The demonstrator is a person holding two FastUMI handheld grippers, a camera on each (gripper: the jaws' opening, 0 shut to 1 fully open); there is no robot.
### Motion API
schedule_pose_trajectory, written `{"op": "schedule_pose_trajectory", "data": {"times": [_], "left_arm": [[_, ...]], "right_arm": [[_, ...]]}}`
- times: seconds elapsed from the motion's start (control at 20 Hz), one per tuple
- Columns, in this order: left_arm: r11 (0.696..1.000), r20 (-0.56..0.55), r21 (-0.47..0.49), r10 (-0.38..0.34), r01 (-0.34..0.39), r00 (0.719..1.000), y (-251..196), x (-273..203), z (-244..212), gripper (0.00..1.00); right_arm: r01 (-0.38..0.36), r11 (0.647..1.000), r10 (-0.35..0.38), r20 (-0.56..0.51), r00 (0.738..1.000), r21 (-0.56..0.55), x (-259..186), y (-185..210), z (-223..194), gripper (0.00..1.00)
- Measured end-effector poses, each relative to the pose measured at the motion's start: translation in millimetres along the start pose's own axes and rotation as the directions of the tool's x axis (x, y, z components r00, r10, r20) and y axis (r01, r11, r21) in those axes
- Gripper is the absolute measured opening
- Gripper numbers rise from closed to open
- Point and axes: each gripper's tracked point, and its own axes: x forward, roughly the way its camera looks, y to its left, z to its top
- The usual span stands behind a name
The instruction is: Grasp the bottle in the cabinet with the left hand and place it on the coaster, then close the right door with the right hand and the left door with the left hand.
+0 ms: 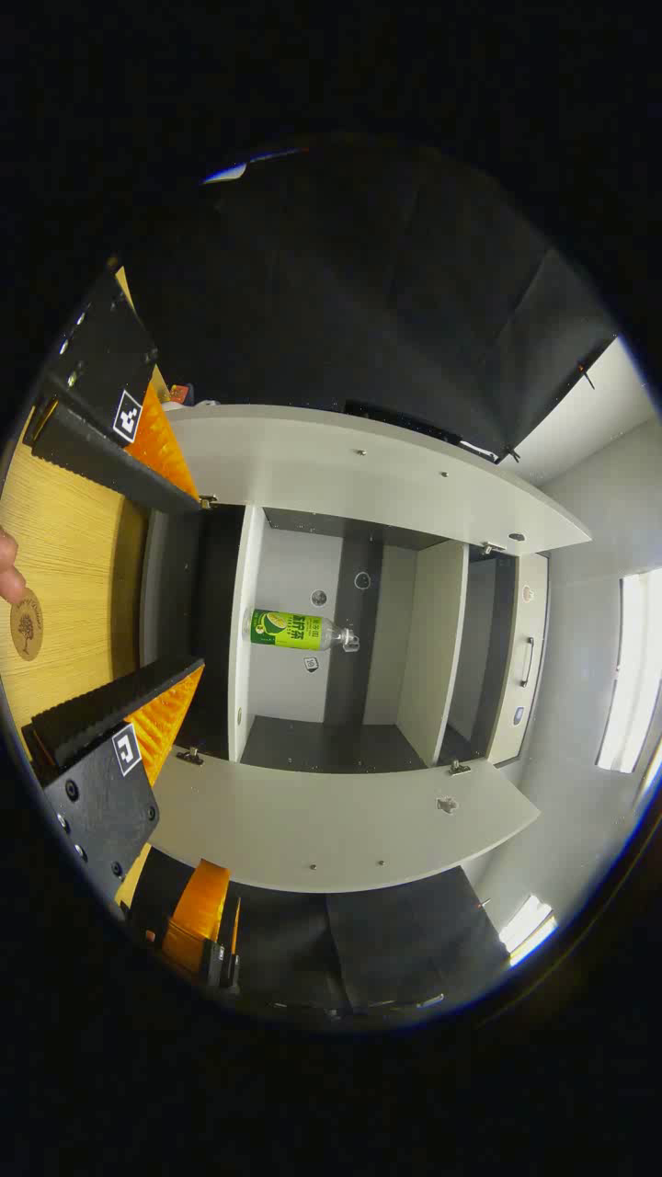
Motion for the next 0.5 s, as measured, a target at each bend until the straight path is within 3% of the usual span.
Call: {"op": "schedule_pose_trajectory", "data": {"times": [0.4, 0.45, 0.5], "left_arm": [[0.999, 0.011, 0.035, -0.007, 0.006, 1.000, 3.1, 2.2, 3.9, 0.94], [0.999, 0.014, 0.035, -0.010, 0.010, 1.000, 2.7, 2.4, 4.7, 0.95], [0.999, 0.017, 0.041, -0.016, 0.015, 1.000, 2.9, 2.9, 6.0, 0.95]], "right_arm": [[0.023, 1.000, -0.023, -0.022, 0.999, 0.006, -6.2, -6.0, -6.8, 0.98], [0.025, 1.000, -0.025, -0.023, 0.999, 0.008, -6.4, -6.5, -7.1, 0.94], [0.026, 1.000, -0.026, -0.022, 0.999, 0.009, -5.8, -6.0, -6.7, 0.99]]}}
